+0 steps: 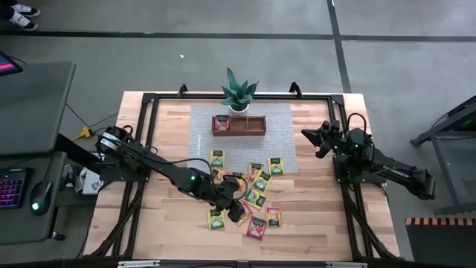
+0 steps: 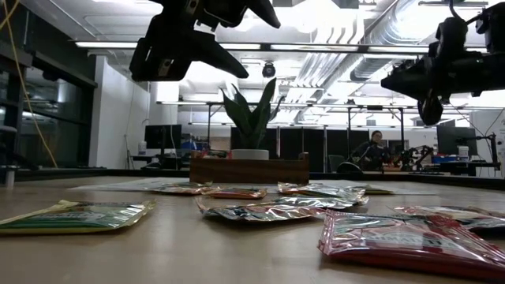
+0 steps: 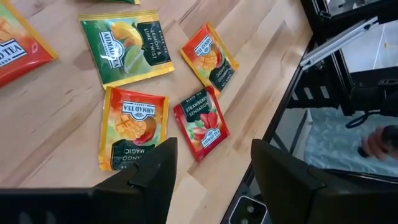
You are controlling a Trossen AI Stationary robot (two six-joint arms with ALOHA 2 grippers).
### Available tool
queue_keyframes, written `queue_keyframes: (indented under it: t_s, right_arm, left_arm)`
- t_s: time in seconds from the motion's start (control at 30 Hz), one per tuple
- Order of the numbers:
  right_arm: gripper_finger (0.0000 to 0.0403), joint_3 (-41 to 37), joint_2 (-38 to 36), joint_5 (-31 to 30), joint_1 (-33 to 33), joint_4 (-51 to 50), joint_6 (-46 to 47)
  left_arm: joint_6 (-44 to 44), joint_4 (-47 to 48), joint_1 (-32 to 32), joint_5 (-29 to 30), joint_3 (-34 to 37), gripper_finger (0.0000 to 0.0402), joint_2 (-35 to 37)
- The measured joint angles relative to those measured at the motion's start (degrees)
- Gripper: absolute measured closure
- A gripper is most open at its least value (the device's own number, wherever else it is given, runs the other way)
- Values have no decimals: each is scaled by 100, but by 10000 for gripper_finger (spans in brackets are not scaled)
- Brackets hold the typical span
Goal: Pick & Place Tea
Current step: Put the red tea bag into the left section of the wooden organizer
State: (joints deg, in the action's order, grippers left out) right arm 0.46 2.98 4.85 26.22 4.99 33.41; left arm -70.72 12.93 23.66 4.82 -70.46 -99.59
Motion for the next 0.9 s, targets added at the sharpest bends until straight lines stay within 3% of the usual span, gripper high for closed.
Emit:
queue_keyframes:
  t_s: [0.1,0.23,0.33,0.43,0.63,0.9]
  right_arm:
    - [391,-1,-2,-126,0,131,733]
    - [391,1,-2,78,0,256,784]
    - [391,1,-2,527,0,398,569]
    - [391,11,0,1476,0,625,148]
    - [391,639,153,2217,-3,-177,-90]
    - [391,2062,1366,2094,-601,-1726,-904]
  left_arm:
    - [-6,2,0,38,0,199,0]
    - [-8,0,0,70,0,199,0]
    - [-8,2,0,70,0,199,0]
    - [-8,1,0,72,0,199,0]
    - [1,2,0,74,0,199,0]
    - [121,2,0,70,0,199,0]
